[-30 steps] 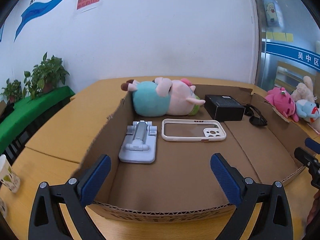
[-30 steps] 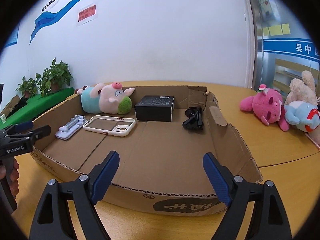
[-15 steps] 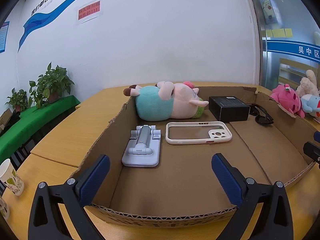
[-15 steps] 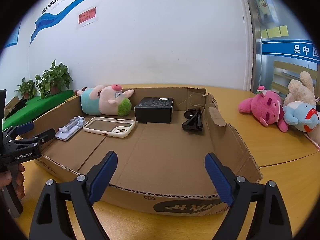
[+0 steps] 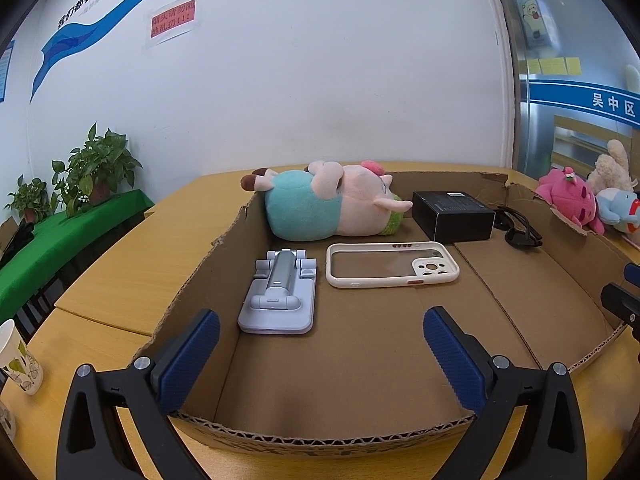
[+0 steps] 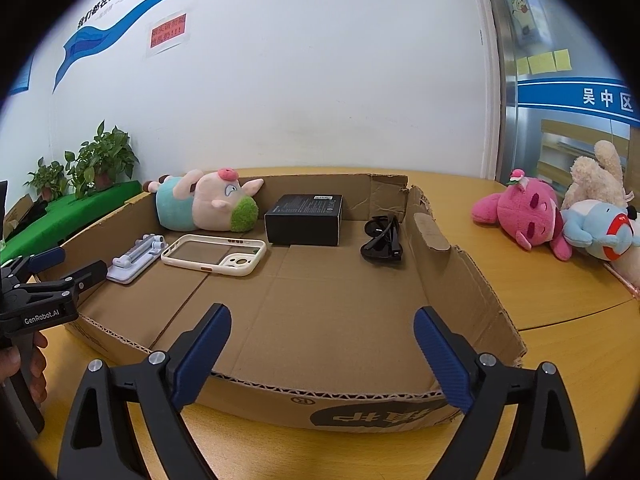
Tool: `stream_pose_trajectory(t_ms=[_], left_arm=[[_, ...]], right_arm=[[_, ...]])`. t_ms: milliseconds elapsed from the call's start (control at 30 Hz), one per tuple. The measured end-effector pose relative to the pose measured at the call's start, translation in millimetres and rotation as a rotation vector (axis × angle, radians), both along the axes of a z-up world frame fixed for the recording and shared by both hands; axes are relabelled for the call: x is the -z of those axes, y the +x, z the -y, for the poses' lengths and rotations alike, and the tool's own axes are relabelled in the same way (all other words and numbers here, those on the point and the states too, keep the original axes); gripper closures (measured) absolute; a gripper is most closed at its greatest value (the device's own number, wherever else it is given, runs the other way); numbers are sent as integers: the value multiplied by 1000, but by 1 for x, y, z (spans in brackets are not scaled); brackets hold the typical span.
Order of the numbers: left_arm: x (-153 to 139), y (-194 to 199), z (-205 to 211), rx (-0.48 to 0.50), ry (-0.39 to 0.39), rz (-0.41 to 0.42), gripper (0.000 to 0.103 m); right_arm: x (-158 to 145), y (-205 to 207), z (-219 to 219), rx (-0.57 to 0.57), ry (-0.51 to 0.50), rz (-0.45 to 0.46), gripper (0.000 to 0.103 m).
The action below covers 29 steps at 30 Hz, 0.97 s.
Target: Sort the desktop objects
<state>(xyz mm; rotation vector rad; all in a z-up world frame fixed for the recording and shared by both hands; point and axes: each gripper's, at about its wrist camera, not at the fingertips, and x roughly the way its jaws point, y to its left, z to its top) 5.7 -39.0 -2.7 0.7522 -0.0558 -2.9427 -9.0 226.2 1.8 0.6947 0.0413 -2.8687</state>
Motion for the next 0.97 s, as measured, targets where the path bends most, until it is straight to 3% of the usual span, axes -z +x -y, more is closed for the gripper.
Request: stream_pose_trajectory(t_ms=[200,967], left_arm=[[0,0,0,17,3,4,0],[2,0,-1,44,7,25,0]], right_arm=[[1,-2,4,-24,1,8,1],[0,-3,9,12,10,24,0]])
